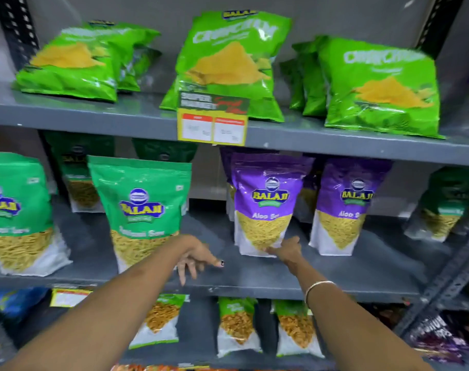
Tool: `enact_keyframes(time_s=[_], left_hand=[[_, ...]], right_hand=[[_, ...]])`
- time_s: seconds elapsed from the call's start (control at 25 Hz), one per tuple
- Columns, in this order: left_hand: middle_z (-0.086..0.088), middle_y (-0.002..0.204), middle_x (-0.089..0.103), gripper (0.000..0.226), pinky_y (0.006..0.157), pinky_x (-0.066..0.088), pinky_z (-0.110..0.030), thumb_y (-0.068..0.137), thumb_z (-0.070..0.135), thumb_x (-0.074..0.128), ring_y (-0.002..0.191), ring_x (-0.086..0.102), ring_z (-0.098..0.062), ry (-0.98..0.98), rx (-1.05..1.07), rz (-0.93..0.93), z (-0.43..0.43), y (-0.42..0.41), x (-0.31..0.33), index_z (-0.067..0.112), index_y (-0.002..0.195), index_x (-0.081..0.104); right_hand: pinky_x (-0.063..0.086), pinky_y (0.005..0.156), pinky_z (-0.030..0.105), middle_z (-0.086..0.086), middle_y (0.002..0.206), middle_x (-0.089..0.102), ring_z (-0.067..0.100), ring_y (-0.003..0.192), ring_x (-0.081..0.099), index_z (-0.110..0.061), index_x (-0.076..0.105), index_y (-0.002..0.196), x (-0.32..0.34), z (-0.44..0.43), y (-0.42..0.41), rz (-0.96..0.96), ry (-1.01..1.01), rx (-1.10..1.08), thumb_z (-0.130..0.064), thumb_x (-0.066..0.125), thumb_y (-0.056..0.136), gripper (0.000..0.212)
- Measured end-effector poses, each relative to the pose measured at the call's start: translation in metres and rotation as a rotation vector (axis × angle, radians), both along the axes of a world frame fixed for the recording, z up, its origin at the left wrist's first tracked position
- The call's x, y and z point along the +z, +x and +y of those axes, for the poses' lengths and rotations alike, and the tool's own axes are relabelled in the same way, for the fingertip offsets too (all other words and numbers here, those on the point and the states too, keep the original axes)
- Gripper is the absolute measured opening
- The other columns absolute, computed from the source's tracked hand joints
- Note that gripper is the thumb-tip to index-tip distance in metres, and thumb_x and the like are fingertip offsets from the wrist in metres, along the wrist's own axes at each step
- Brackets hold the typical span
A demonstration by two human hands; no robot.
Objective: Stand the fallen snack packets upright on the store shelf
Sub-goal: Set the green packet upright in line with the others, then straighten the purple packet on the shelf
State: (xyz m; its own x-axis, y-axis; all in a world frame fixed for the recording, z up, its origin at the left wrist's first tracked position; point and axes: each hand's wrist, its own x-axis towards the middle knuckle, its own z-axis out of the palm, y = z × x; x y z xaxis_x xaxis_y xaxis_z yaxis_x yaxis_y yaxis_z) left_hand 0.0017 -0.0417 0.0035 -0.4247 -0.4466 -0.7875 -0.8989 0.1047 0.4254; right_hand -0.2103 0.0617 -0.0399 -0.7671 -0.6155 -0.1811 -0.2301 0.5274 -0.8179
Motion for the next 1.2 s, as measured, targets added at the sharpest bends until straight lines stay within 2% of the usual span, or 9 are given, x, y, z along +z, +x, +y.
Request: enact_keyframes(time_s=[0.12,0.24,0.36,0.4,0.48,0.6,0.72,1.08,1.2], left_hand=[[-0.008,0.159,0.015,0.094,0.100,0.042,-0.030,0.082,0.032,0.067,0.143,0.026,-0.025,-0.331,0.289,0.444,-0.001,-0.056,-0.015,0.008,0.150,0.007],[-0.010,0.152,0.033,0.082,0.110,0.039,-0.031,0.081,0.011,0.069,0.137,0.039,-0.020,-0.292,0.424,0.728,-0.006,-0.082,-0.023,0.005,0.147,0.020],[-0.005,0.119,0.060,0.046,0.062,0.051,-0.003,0.081,0.007,0.068,0.085,0.060,-0.005,-0.259,0.471,0.797,0.003,-0.095,-0.021,0.003,0.123,0.049],[-0.010,0.117,0.063,0.041,0.066,0.053,-0.007,0.080,0.004,0.068,0.083,0.061,-0.010,-0.267,0.501,0.822,0.006,-0.096,-0.022,0.001,0.118,0.052],[-0.024,0.124,0.062,0.044,0.094,0.052,-0.032,0.078,-0.003,0.069,0.098,0.062,-0.024,-0.269,0.555,0.885,0.014,-0.095,-0.025,-0.005,0.119,0.054],[-0.022,0.124,0.064,0.052,0.103,0.045,-0.050,0.071,0.005,0.077,0.113,0.061,-0.032,-0.322,0.571,0.861,0.031,-0.085,-0.026,0.000,0.119,0.058],[-0.017,0.123,0.066,0.067,0.103,0.046,-0.048,0.058,0.024,0.081,0.115,0.061,-0.030,-0.347,0.529,0.800,0.049,-0.071,-0.024,0.004,0.118,0.059],[-0.006,0.125,0.067,0.054,0.095,0.045,-0.029,0.070,0.035,0.077,0.116,0.061,-0.023,-0.528,0.444,0.635,0.076,-0.056,-0.018,0.015,0.117,0.061],[-0.005,0.130,0.063,0.057,0.102,0.043,-0.033,0.073,0.034,0.075,0.121,0.057,-0.024,-0.527,0.408,0.648,0.080,-0.054,-0.011,0.017,0.124,0.056]], right_hand=[[0.031,0.114,0.041,0.023,0.149,0.030,0.032,0.140,0.030,0.010,0.015,0.141,-0.001,-0.008,-0.039,-0.047,-0.075,0.149,-0.018,0.083,0.068,0.104],[0.039,0.109,0.045,0.021,0.139,0.048,0.031,0.129,0.048,0.005,0.034,0.131,-0.001,-0.022,-0.054,-0.207,-0.196,0.249,-0.001,0.082,0.065,0.082],[0.042,0.105,0.052,0.023,0.131,0.056,0.035,0.122,0.055,0.005,0.039,0.127,-0.003,-0.026,-0.056,-0.279,-0.247,0.311,0.004,0.083,0.063,0.078],[0.043,0.104,0.053,0.024,0.130,0.057,0.036,0.121,0.055,0.005,0.040,0.127,-0.002,-0.024,-0.056,-0.282,-0.263,0.317,0.004,0.083,0.062,0.078],[0.042,0.104,0.054,0.024,0.129,0.057,0.036,0.121,0.055,0.006,0.041,0.126,-0.002,-0.014,-0.052,-0.286,-0.284,0.339,0.006,0.083,0.061,0.077],[0.041,0.105,0.054,0.025,0.131,0.056,0.037,0.123,0.053,0.008,0.042,0.127,0.001,0.007,-0.044,-0.285,-0.284,0.390,0.009,0.080,0.064,0.074],[0.041,0.107,0.048,0.021,0.132,0.056,0.033,0.124,0.053,0.007,0.042,0.129,0.005,0.029,-0.036,-0.276,-0.275,0.408,0.007,0.078,0.067,0.072],[0.045,0.105,0.045,0.022,0.132,0.057,0.033,0.123,0.054,0.001,0.045,0.129,0.010,0.058,-0.021,-0.271,-0.255,0.410,0.002,0.078,0.069,0.069],[0.042,0.107,0.047,0.021,0.135,0.054,0.033,0.125,0.052,0.001,0.041,0.132,0.010,0.058,-0.020,-0.276,-0.230,0.395,-0.001,0.079,0.069,0.074]])
